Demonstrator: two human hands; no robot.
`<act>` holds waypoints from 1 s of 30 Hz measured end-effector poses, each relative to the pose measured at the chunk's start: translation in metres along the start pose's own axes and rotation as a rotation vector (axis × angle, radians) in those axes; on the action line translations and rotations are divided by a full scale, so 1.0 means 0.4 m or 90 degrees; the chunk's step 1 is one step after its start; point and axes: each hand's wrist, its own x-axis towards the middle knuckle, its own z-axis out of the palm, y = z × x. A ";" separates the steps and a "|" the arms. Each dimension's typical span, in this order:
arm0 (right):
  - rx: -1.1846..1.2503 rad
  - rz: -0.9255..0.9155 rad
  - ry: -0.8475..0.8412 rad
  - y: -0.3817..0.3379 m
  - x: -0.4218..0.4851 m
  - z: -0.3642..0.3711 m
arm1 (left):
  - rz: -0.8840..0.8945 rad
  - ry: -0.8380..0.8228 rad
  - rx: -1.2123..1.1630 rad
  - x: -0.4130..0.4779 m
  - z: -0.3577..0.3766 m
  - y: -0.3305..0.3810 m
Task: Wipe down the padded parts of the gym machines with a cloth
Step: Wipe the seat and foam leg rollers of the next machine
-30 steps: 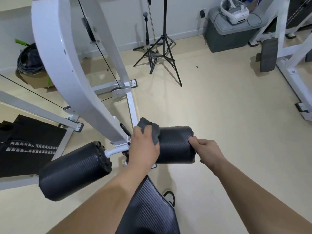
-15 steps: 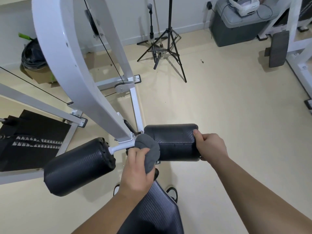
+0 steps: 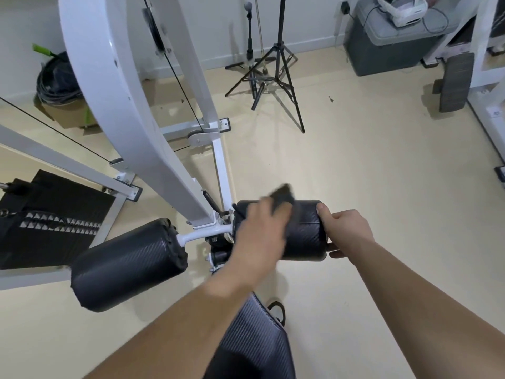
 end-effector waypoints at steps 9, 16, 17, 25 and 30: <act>0.030 0.002 -0.003 -0.003 0.019 0.002 | 0.002 -0.021 -0.099 -0.080 0.041 0.140; 0.026 -0.055 -0.004 0.022 -0.010 0.016 | -0.219 0.007 -0.058 0.012 -0.053 -0.098; 0.043 -0.062 -0.010 0.028 -0.015 0.019 | -0.239 0.004 -0.057 0.015 -0.058 -0.091; 0.186 -0.074 -0.051 0.073 -0.075 0.033 | 0.037 -0.127 -0.049 -0.055 -0.055 -0.044; 0.171 -0.059 0.011 0.063 -0.050 0.043 | -0.213 -0.017 -0.046 0.025 -0.074 -0.099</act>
